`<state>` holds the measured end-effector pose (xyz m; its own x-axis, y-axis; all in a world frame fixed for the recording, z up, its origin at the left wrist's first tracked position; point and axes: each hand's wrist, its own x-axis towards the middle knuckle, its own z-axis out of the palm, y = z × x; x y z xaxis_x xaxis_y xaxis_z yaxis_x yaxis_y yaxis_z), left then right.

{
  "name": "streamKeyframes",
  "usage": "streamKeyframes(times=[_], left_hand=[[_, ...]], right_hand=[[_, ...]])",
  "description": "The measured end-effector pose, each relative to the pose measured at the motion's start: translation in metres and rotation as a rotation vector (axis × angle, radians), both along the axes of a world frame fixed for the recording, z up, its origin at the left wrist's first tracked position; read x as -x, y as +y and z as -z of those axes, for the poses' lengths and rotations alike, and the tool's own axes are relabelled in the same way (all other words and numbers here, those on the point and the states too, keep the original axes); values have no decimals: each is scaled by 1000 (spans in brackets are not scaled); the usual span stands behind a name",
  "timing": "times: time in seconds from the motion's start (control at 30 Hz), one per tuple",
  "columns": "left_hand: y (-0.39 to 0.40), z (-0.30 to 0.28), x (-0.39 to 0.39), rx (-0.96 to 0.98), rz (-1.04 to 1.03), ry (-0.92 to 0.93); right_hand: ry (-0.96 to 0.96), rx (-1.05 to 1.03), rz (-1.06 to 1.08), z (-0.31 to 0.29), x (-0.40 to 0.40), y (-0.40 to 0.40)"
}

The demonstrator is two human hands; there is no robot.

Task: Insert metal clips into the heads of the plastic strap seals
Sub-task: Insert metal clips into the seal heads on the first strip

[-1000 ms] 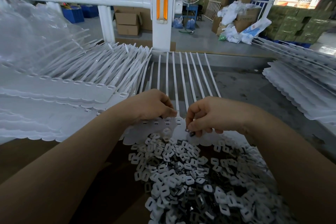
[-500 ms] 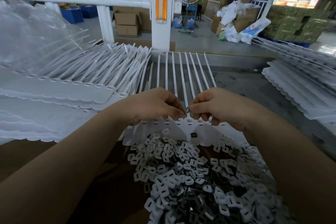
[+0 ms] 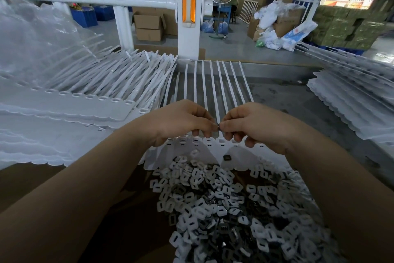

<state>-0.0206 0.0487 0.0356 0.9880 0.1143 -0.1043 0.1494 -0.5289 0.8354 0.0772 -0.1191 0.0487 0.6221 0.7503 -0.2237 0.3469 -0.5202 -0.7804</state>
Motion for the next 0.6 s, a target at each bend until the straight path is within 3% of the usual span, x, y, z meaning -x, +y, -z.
streamKeyframes(times=[0.6], left_hand=[[-6, 8, -6, -192, 2, -61]], right_hand=[[-123, 43, 36, 2, 1, 2]])
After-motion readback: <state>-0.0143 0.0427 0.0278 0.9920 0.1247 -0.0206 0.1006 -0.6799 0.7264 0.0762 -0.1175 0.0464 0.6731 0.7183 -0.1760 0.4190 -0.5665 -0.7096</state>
